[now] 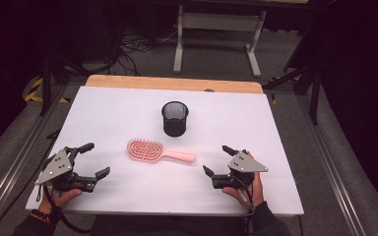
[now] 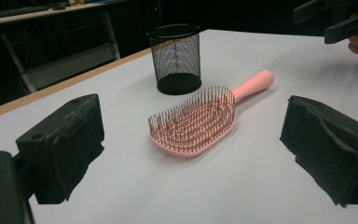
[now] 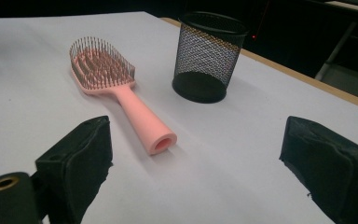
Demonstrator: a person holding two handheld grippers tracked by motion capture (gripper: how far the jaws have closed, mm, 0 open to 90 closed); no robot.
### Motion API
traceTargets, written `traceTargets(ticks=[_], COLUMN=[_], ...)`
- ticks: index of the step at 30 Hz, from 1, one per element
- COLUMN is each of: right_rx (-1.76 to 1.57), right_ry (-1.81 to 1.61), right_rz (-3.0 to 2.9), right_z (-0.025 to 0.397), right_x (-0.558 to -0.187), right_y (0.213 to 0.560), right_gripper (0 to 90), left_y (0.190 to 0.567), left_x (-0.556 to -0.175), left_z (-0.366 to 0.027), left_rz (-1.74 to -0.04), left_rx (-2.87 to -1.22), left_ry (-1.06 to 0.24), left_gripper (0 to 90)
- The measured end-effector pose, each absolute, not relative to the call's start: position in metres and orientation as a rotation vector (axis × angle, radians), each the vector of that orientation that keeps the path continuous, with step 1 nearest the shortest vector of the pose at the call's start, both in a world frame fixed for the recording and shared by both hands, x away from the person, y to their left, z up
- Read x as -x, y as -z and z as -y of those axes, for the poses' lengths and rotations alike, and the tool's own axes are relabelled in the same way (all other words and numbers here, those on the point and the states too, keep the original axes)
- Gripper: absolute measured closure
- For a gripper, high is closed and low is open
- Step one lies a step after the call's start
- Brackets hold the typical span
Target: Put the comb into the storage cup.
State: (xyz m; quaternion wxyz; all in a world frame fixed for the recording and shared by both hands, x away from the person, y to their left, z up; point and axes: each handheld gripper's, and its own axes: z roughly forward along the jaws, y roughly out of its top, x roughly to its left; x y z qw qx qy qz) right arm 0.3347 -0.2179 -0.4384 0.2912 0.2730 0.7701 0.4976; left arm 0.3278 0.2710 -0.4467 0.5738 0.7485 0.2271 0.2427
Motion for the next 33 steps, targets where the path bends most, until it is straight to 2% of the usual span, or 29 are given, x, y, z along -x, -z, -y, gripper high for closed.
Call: traceTargets(ticks=[3, 17, 25, 33], right_rx=[-0.733, -0.697, -0.632, -0.558], right_ry=[-1.315, -1.269, -1.180, -1.113], right_rz=[-2.073, -2.190, -2.280, -2.410], right_z=[0.218, 0.206, 0.185, 0.159], right_x=[-0.335, -0.349, -0.371, -0.389], right_y=[0.440, 0.432, 0.409, 0.400], right_gripper=[9.7, 8.5, 9.5, 10.4], left_y=[0.448, 0.457, 0.459, 0.459], left_x=[-0.328, -0.323, -0.324, -0.324], left_z=[-0.270, -0.271, -0.270, -0.272], left_rz=[-0.543, -0.557, -0.560, -0.554], left_rx=[-1.771, -1.819, -1.822, -1.833], left_ry=[-0.609, -0.583, -0.577, -0.579], left_gripper=[8.1, 6.3, 6.2, 5.9])
